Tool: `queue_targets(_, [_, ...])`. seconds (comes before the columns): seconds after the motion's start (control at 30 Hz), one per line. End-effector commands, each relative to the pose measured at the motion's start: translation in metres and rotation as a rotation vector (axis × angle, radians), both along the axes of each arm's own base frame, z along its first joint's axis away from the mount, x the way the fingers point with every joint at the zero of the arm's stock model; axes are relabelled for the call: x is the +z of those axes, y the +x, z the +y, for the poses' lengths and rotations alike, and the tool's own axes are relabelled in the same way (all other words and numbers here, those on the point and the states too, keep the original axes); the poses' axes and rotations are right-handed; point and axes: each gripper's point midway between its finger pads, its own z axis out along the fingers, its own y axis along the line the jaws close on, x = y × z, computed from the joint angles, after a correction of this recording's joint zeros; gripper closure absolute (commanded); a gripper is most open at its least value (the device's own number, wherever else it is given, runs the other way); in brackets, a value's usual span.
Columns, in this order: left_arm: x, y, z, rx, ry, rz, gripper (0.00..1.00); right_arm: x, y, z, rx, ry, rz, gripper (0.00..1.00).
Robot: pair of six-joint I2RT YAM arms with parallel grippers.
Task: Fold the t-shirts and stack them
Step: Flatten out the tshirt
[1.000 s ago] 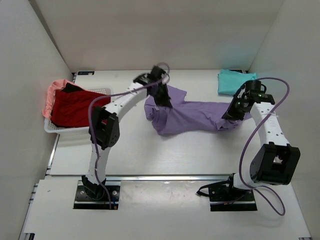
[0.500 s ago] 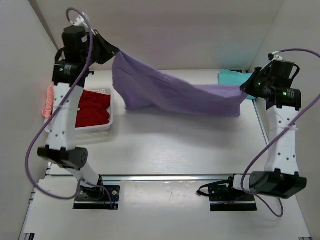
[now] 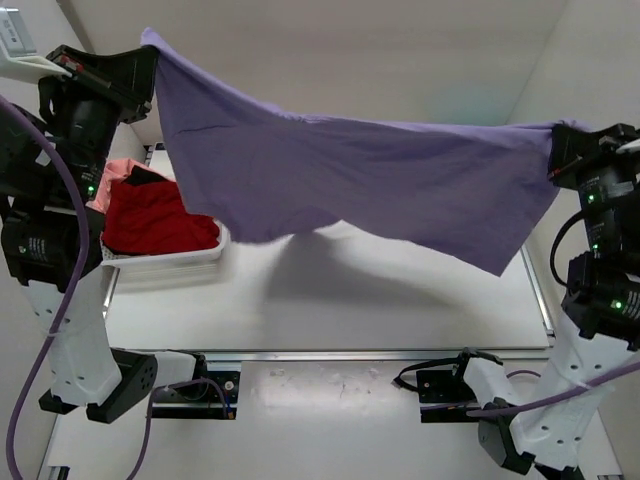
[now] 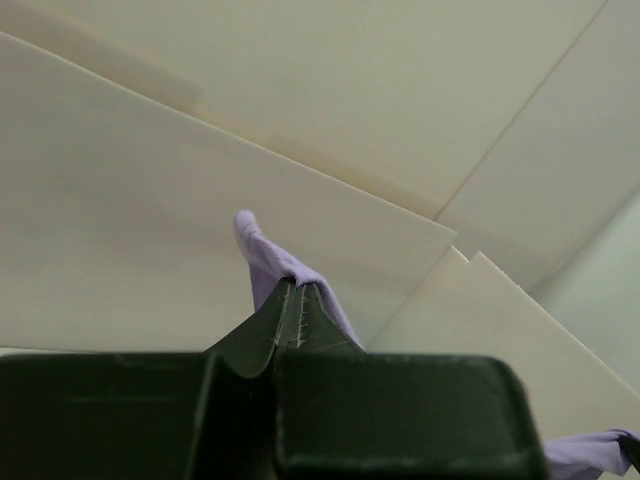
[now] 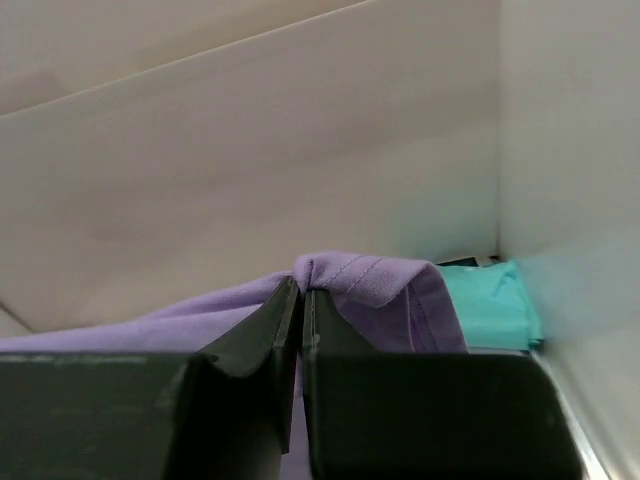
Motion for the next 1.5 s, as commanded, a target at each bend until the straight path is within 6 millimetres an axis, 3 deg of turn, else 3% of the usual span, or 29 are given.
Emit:
queue_targets(0.0, [-0.019,0.041,0.0,0.036,-0.018,0.063,1.0,-0.025,0.057,0.003,0.1,0.093,0.089,1.0])
queue_targets(0.17, [-0.089,0.11,-0.024,-0.032,-0.01,0.271,1.0,-0.086,0.113,0.011,0.237,0.276,0.265,1.0])
queue_targets(0.23, [-0.117,0.136,-0.037,-0.078,-0.004,0.351,1.0,-0.123,0.143,0.021,0.303,0.355,0.393,0.99])
queue_targets(0.27, [-0.144,0.158,-0.042,-0.077,0.01,0.429,1.0,-0.143,0.159,0.023,0.312,0.365,0.458,1.0])
queue_targets(0.3, [-0.16,0.176,-0.051,-0.104,0.024,0.473,1.0,-0.145,0.164,0.031,0.328,0.343,0.485,1.0])
queue_targets(0.33, [-0.153,0.18,-0.056,-0.137,0.025,0.462,1.0,-0.15,0.178,0.028,0.302,0.329,0.508,1.0])
queue_targets(0.37, [-0.167,0.199,-0.06,-0.141,0.031,0.499,1.0,-0.167,0.192,0.031,0.3,0.312,0.559,1.0])
queue_targets(0.4, [-0.185,0.214,-0.062,-0.16,0.037,0.542,1.0,-0.155,0.199,0.033,0.305,0.284,0.529,1.0])
queue_targets(0.5, [-0.19,0.24,-0.064,-0.127,0.075,0.505,1.0,-0.149,0.233,0.022,0.271,0.219,0.506,1.0])
queue_targets(0.57, [-0.182,0.253,-0.051,-0.044,0.106,0.438,1.0,-0.115,0.246,0.021,0.269,0.143,0.425,1.0])
queue_targets(0.6, [-0.169,0.253,-0.046,-0.022,0.115,0.4,1.0,-0.118,0.256,0.02,0.269,0.13,0.428,1.0])
queue_targets(0.67, [-0.137,0.251,-0.036,0.023,0.103,0.305,1.0,-0.074,0.258,0.018,0.273,0.109,0.317,1.0])
queue_targets(0.73, [-0.089,0.225,-0.012,0.072,0.058,0.185,1.0,-0.045,0.249,0.006,0.255,0.112,0.244,1.0])
queue_targets(0.77, [-0.082,0.223,-0.005,0.1,0.043,0.158,1.0,-0.034,0.243,0.008,0.269,0.118,0.213,1.0])
queue_targets(0.83, [-0.052,0.192,0.013,0.155,0.03,0.091,1.0,-0.02,0.223,-0.002,0.253,0.121,0.171,1.0])
queue_targets(0.87, [-0.043,0.182,0.016,0.169,0.025,0.075,1.0,-0.04,0.225,-0.005,0.255,0.145,0.217,1.0])
queue_targets(0.93, [-0.024,0.154,0.018,0.181,0.03,0.033,1.0,-0.055,0.22,-0.009,0.242,0.151,0.254,1.0])
queue_targets(0.97, [-0.036,0.158,0.016,0.179,0.042,0.066,1.0,-0.067,0.218,-0.011,0.238,0.159,0.291,1.0])
queue_targets(1.03, [-0.034,0.134,0.009,0.148,0.039,0.071,1.0,-0.084,0.216,-0.008,0.244,0.172,0.332,1.0])
queue_targets(1.1, [-0.059,0.121,0.0,0.116,0.064,0.142,1.0,-0.111,0.214,0.0,0.259,0.176,0.4,1.0])
queue_targets(1.13, [-0.089,0.128,-0.004,0.096,0.08,0.213,1.0,-0.132,0.214,0.002,0.255,0.182,0.451,1.0])
queue_targets(1.17, [-0.092,0.113,-0.01,0.061,0.082,0.22,1.0,-0.14,0.211,0.006,0.26,0.173,0.471,1.0])
queue_targets(1.23, [-0.167,0.112,-0.025,-0.019,0.107,0.388,1.0,-0.192,0.2,0.016,0.284,0.193,0.581,1.0])
queue_targets(1.27, [-0.178,0.099,-0.025,-0.035,0.1,0.407,1.0,-0.199,0.192,0.023,0.294,0.189,0.59,1.0])
queue_targets(1.3, [-0.221,0.09,-0.034,-0.074,0.118,0.493,1.0,-0.227,0.187,0.027,0.298,0.201,0.643,1.0])
queue_targets(1.33, [-0.268,0.086,-0.039,-0.095,0.127,0.595,1.0,-0.23,0.178,0.028,0.291,0.2,0.641,1.0])
queue_targets(1.37, [-0.283,0.074,-0.04,-0.12,0.116,0.629,1.0,-0.251,0.165,0.033,0.297,0.208,0.685,1.0])
queue_targets(1.43, [-0.36,0.049,-0.048,-0.194,0.108,0.8,1.0,-0.291,0.142,0.034,0.275,0.221,0.774,1.0])
queue_targets(1.47, [-0.373,0.038,-0.047,-0.198,0.087,0.838,1.0,-0.294,0.131,0.034,0.265,0.209,0.786,1.0])
